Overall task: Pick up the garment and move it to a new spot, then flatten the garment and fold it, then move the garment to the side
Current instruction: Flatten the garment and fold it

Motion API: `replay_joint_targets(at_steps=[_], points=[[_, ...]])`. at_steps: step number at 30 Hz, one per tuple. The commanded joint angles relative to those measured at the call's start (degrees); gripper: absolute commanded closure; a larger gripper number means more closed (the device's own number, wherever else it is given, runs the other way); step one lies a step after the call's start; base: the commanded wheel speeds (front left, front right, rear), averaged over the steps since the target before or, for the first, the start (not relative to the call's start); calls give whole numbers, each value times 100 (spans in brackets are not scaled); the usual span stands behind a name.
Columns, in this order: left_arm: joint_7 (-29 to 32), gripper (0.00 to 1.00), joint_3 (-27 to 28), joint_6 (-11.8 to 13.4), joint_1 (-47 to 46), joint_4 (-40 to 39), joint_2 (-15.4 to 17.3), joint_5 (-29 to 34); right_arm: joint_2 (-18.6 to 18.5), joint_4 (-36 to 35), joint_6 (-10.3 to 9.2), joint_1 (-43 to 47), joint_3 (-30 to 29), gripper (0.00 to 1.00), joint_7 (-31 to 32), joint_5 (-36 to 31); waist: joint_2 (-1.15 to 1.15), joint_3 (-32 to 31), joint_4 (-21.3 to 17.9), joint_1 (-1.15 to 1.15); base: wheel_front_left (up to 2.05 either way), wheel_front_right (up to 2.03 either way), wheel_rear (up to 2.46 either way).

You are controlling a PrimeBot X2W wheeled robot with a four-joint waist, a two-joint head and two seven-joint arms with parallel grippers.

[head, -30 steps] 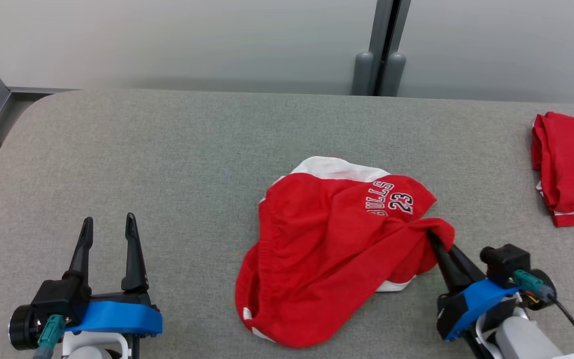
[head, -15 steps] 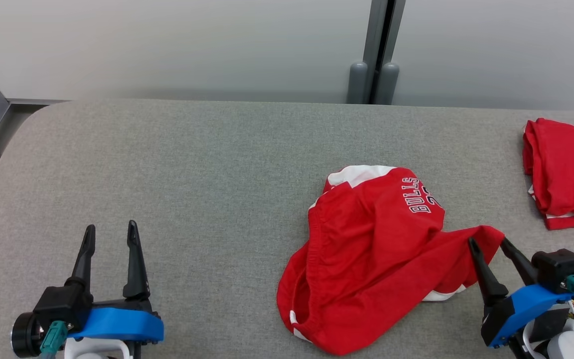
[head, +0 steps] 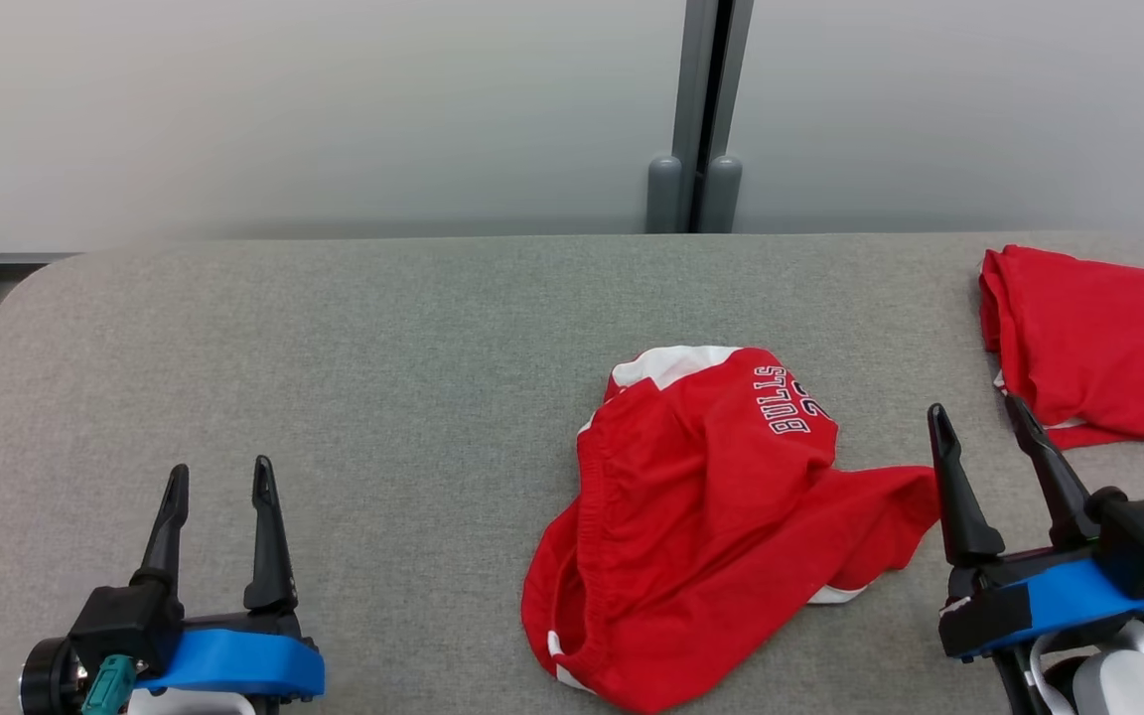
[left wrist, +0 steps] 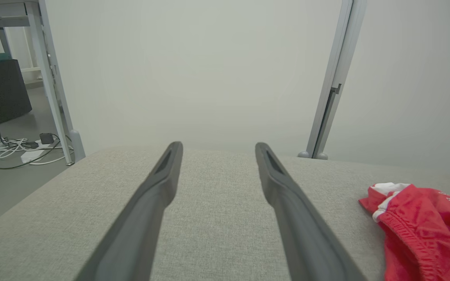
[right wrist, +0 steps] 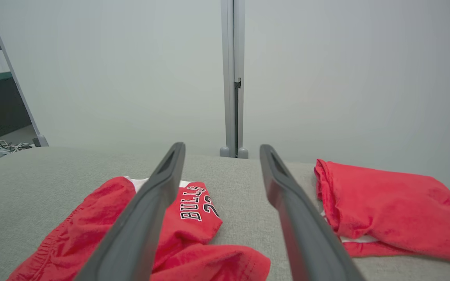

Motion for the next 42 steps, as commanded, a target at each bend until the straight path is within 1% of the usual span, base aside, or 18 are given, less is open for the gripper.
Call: replay_joint_targets(at_steps=[1, 5, 8, 14, 17, 18, 24, 25, 31, 35, 42], points=[[-24, 0, 11, -20, 52, -22, -8, 31, 52, -52, 3, 117, -9, 0, -65, -27, 0, -19, -36, 0, 0, 0, 0], [-24, 0, 18, -30, 75, -45, -5, 57, 264, -141, 3, 224, 4, 0, -248, -154, 0, -24, -115, 0, 0, 0, 0], [-24, 0, 21, -33, 69, -51, -4, 74, 380, -37, 3, 287, 33, 0, -316, -189, 0, -1, -161, 0, 0, 0, 0], [-24, 0, -71, -66, 15, -11, 1, 119, 473, 234, 3, 207, 50, 0, -396, -212, 0, 36, -211, 0, 0, 0, 0], [-25, 0, -224, -101, -62, -13, 4, 197, 489, 317, 3, 128, 30, 0, -431, -240, 0, 27, -230, 0, 0, 0, 0], [-24, 0, -325, -117, -81, -16, 5, 225, 490, 338, 3, 108, 23, 0, -435, -247, 0, 20, -231, 0, 0, 0, 0], [-21, 0, -1349, -226, -327, 199, 3, 346, 497, 461, 3, 50, 49, 0, -440, -273, 0, -24, -269, 0, 0, 0, 0], [38, 0, -1705, -245, -403, 277, 41, 363, 497, 484, 3, 48, 73, 0, -444, -279, 0, -32, -293, 0, 0, 0, 0], [357, 0, -2872, -236, -481, 377, 337, 95, 473, 507, 3, 40, 36, 0, -441, -285, 0, 7, -378, 0, 0, 0, 0], [579, 0, -3322, -237, -397, 419, 565, -118, 462, 524, 3, 22, 20, 0, -446, -251, 0, 59, -433, 0, 0, 0, 0], [931, 0, -3903, -238, -155, 551, 933, -433, 473, 535, 3, 31, -54, 0, -459, -227, 0, 180, -513, 0, 0, 0, 0]])
